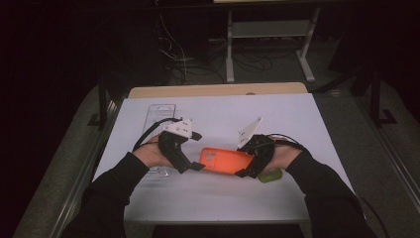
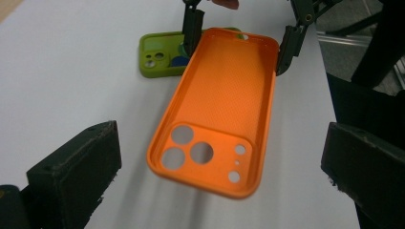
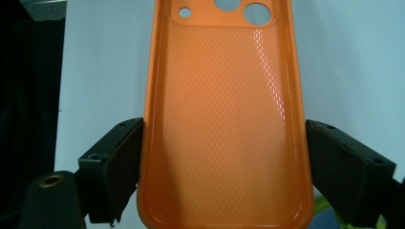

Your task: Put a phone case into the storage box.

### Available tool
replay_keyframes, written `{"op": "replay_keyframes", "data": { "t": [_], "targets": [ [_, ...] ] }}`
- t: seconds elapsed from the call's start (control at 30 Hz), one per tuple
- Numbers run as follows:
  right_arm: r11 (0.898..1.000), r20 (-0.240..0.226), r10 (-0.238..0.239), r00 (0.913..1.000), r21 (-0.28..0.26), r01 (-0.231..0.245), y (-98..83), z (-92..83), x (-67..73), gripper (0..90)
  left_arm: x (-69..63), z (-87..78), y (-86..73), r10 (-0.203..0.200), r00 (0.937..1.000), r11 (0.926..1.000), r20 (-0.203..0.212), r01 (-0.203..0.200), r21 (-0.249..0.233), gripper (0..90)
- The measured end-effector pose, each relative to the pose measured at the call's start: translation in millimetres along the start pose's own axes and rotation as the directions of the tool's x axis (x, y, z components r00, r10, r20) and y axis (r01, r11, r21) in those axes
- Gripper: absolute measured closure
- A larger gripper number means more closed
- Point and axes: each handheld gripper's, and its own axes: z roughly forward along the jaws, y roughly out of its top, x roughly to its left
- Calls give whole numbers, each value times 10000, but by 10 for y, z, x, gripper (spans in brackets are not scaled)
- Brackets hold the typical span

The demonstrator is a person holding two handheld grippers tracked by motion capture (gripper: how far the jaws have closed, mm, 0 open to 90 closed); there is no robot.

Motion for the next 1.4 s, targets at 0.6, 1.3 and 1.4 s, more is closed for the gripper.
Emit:
{"op": "replay_keyframes", "data": {
  "t": [0.6,1.3,1.4],
  "targets": [
    [9986,-328,-517,9981,-103,514,99,24,105,150,-32,326,138,862,9928,9859,826,-970,1365,0],
    [9981,-273,-612,9978,-114,609,159,-39,185,150,-86,494,105,1046,9879,9613,1149,-1300,2428,0],
    [9981,-282,-602,9978,-118,599,160,-44,188,150,-96,495,102,1010,9875,9617,1210,-1280,2425,25]
  ]
}}
